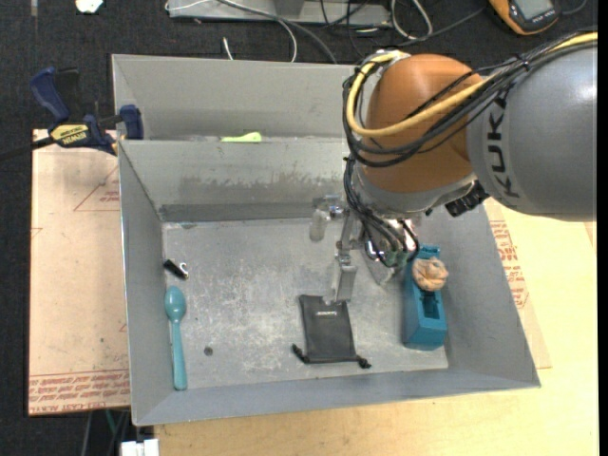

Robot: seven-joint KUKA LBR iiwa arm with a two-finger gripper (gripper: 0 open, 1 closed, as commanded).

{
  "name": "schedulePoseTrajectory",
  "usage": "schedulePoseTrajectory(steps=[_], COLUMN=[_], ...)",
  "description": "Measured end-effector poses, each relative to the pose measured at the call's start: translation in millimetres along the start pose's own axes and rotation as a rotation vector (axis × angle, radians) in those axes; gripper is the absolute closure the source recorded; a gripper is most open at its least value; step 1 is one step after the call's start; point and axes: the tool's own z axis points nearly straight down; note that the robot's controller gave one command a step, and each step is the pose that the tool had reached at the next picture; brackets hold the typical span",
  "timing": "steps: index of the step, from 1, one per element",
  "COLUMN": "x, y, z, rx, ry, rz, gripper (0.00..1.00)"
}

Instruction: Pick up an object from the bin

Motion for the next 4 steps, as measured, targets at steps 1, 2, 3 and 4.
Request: schedulePoseTrajectory(steps=[1,2,3,4], x=[-1.5,16.3,57.6,64.5], y=[0,-22,-41,-48], z=[-4,61,67,80], rx=[0.000,-0.002,-0.002,-0.003], ry=[-0.007,-0.009,-0.012,-0.006], rz=[0.002,0.139,0.056,0.333], gripper=[0.00,0.00,0.00,0.00])
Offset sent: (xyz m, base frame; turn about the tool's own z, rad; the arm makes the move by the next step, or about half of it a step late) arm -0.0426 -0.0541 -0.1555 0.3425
